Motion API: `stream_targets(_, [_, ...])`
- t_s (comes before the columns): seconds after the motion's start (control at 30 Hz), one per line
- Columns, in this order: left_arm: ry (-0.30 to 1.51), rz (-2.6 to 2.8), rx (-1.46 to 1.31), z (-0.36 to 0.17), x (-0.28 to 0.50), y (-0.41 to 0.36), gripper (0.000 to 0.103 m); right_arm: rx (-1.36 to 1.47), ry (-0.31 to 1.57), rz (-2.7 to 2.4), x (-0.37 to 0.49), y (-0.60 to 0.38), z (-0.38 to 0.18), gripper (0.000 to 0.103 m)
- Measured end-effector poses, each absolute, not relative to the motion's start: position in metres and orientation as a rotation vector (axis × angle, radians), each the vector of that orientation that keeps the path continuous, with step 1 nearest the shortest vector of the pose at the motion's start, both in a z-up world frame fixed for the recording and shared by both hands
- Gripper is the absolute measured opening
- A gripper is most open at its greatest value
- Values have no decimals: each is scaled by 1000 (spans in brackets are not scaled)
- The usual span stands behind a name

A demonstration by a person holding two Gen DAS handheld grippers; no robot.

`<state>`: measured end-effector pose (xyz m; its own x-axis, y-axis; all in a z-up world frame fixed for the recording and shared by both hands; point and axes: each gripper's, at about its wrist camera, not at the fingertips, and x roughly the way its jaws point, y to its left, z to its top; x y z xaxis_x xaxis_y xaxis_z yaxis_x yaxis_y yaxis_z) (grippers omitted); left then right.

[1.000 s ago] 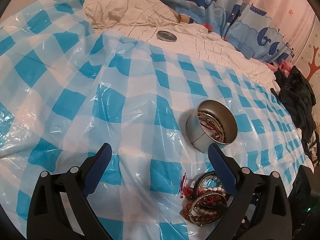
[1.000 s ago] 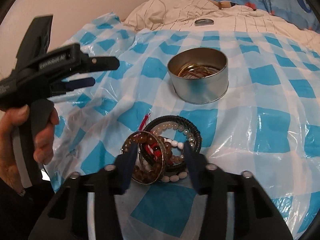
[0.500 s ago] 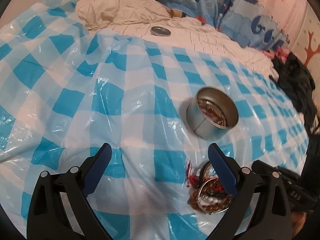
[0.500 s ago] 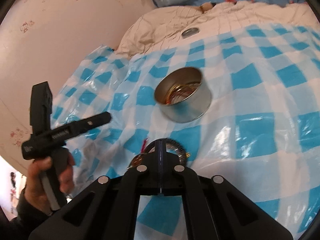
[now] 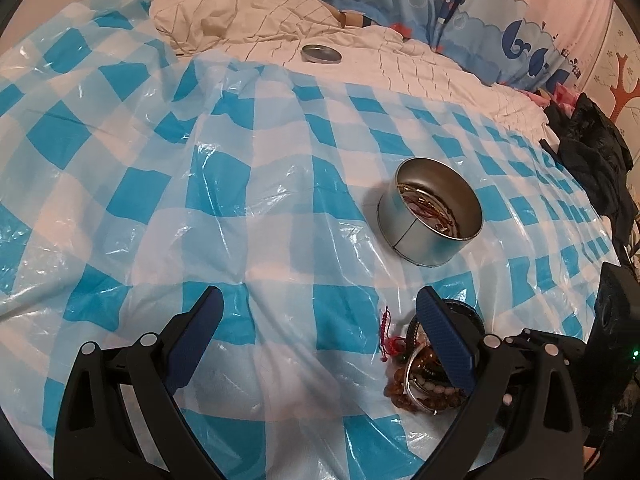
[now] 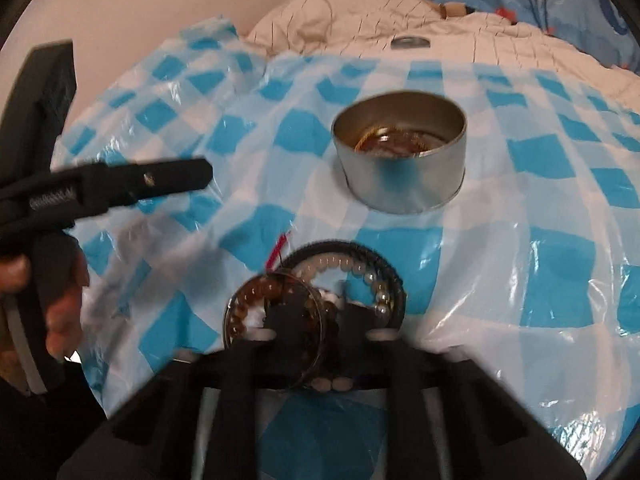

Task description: Organize jewelry

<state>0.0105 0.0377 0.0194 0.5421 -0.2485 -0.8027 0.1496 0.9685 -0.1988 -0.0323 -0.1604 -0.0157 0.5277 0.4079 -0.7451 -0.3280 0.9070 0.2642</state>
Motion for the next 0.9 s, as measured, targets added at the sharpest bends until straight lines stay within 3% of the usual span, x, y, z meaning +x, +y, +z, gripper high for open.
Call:
stream_targets(0.2, [962,-279,-104,20,8,33,93,381,863,466,-30,-207,-1,7])
stream_targets(0.43, [975,-504,95,-1,-18,-20,93,694,794,436,-26,-267,3,7])
stream_targets(0.63, [962,-603,208,-18,-39,-49,92,729,803,450,-24,-269,2,7])
stream_targets(0.83, [1027,-644,116,-28,-36,-40,59,728,803,455,-27,-270,1,7])
stream_targets(0.9, [1051,-662,81,-28,-34,-37,44,728,805,456,-27,-269,1,7])
